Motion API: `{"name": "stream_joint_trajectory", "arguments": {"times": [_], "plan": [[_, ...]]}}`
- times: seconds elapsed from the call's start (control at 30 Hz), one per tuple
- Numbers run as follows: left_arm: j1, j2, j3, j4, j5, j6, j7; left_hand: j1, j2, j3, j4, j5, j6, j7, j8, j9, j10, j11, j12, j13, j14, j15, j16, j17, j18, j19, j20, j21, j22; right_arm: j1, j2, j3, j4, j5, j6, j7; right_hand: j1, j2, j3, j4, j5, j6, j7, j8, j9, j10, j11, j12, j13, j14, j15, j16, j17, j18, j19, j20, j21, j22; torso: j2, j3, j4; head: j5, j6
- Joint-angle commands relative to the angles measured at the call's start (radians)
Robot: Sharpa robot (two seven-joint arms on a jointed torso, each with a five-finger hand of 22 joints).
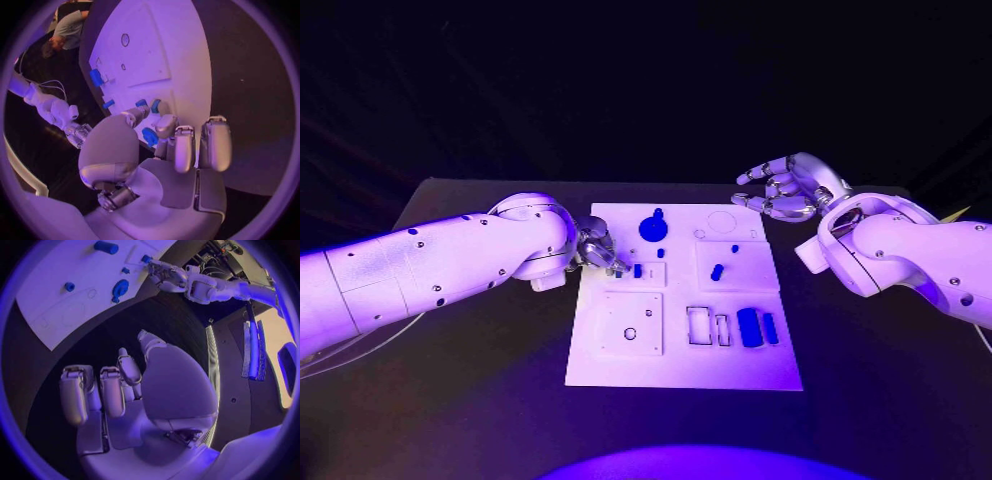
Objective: Assemble the parts on the task board
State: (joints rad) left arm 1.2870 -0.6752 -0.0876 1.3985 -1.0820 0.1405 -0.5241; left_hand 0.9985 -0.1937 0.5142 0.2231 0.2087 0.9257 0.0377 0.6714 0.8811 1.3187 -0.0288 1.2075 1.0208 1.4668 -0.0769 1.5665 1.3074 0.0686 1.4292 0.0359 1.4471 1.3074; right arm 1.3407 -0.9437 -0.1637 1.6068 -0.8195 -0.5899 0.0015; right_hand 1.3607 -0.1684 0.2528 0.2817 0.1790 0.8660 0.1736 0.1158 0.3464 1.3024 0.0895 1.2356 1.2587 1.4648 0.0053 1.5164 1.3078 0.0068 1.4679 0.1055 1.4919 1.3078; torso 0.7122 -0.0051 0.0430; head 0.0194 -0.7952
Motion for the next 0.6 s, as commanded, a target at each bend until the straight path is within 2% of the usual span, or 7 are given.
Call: {"name": "stream_joint_trajectory", "arguments": {"times": [0.03, 0.17, 0.37, 0.4, 0.47, 0.6], "plan": [[0.0, -0.001, 0.0, 0.0, 0.005, 0.006, 0.006, 0.002, -0.004, -0.009, 0.003, -0.004, 0.001, 0.004, -0.003, -0.001, -0.005, 0.003, -0.002, 0.003, 0.104, -0.002, 0.004, 0.263, -0.012, 0.0, -0.003, -0.005, 0.012, -0.001, -0.001, 0.0, 0.002, -0.002, 0.007, 0.012, -0.014, -0.001, -0.001, 0.005, -0.008, -0.006, 0.0, 0.006, -0.002, 0.001, -0.003, 0.001, -0.001, 0.08, 0.002, -0.003, 0.159, 0.016, 0.064, 0.003, -0.005, 0.201, 0.0, -0.0008, -0.0001, -0.001, 0.001], [0.0, -0.004, 0.001, 0.003, 0.009, -0.001, 0.007, 0.007, -0.004, -0.025, 0.015, -0.004, 0.0, 0.004, -0.004, -0.001, -0.007, 0.003, -0.004, 0.0, 0.104, -0.002, 0.004, 0.263, -0.012, 0.0, -0.003, -0.006, 0.012, -0.001, -0.001, 0.0, 0.001, -0.002, 0.007, 0.013, -0.014, -0.001, -0.001, 0.005, -0.008, -0.006, 0.0, 0.006, -0.002, 0.001, -0.003, 0.001, -0.001, 0.08, 0.002, -0.003, 0.159, 0.016, 0.064, 0.003, -0.005, 0.201, 0.0, -0.0011, 0.0002, -0.001, 0.003], [0.0, -0.013, 0.009, 0.016, 0.032, -0.031, 0.01, 0.01, -0.002, -0.056, 0.047, -0.003, -0.003, 0.006, -0.007, -0.001, -0.013, 0.005, -0.01, -0.006, 0.104, -0.001, 0.004, 0.263, -0.011, -0.004, -0.002, -0.01, 0.004, -0.001, -0.001, 0.0, 0.0, -0.002, 0.006, 0.013, -0.014, -0.001, -0.001, 0.005, -0.008, -0.006, 0.0, 0.006, -0.002, 0.001, -0.003, 0.001, -0.001, 0.08, 0.002, -0.003, 0.159, 0.016, 0.064, 0.003, -0.005, 0.201, 0.001, -0.0014, -0.0005, -0.002, 0.005], [0.0, -0.016, 0.012, 0.019, 0.043, -0.042, 0.011, 0.0, -0.006, -0.08, 0.067, -0.016, -0.009, 0.009, -0.009, -0.001, -0.026, 0.007, -0.023, -0.023, 0.104, 0.0, 0.004, 0.263, -0.008, -0.012, -0.001, -0.018, -0.009, -0.001, -0.001, 0.0, 0.0, -0.002, 0.006, 0.013, -0.014, -0.001, -0.001, 0.005, -0.008, -0.006, 0.0, 0.006, -0.002, 0.001, -0.003, 0.001, -0.001, 0.08, 0.002, -0.003, 0.159, 0.016, 0.064, 0.003, -0.005, 0.201, 0.001, -0.0016, -0.0009, -0.002, 0.006], [0.0, -0.022, 0.019, 0.026, 0.066, -0.065, 0.014, -0.014, -0.002, -0.105, 0.07, -0.042, -0.022, 0.013, -0.014, 0.0, -0.049, 0.011, -0.046, -0.054, 0.103, 0.004, 0.003, 0.262, -0.004, -0.022, 0.002, -0.029, -0.026, -0.001, -0.001, 0.0, -0.001, -0.002, 0.006, 0.012, -0.016, 0.0, -0.002, 0.005, -0.01, -0.006, 0.0, 0.006, -0.002, 0.0, -0.003, 0.0, -0.002, 0.079, 0.002, -0.005, 0.157, 0.016, 0.063, 0.003, -0.005, 0.201, 0.0, -0.0013, -0.0013, -0.002, 0.007], [0.0, -0.041, 0.037, 0.042, 0.119, -0.136, 0.025, -0.025, 0.007, -0.133, 0.07, -0.06, -0.044, 0.021, -0.02, 0.001, -0.084, 0.019, -0.078, -0.094, 0.091, 0.01, -0.023, 0.23, 0.006, -0.051, 0.007, -0.057, -0.073, -0.002, -0.001, 0.0, -0.001, -0.003, 0.005, 0.01, -0.016, 0.0, -0.001, 0.005, -0.01, -0.006, 0.0, 0.006, -0.002, 0.0, -0.004, 0.0, -0.002, 0.079, 0.002, -0.005, 0.156, 0.016, 0.063, 0.003, -0.006, 0.2, 0.0, 0.0004, -0.0011, -0.009, 0.014]]}}
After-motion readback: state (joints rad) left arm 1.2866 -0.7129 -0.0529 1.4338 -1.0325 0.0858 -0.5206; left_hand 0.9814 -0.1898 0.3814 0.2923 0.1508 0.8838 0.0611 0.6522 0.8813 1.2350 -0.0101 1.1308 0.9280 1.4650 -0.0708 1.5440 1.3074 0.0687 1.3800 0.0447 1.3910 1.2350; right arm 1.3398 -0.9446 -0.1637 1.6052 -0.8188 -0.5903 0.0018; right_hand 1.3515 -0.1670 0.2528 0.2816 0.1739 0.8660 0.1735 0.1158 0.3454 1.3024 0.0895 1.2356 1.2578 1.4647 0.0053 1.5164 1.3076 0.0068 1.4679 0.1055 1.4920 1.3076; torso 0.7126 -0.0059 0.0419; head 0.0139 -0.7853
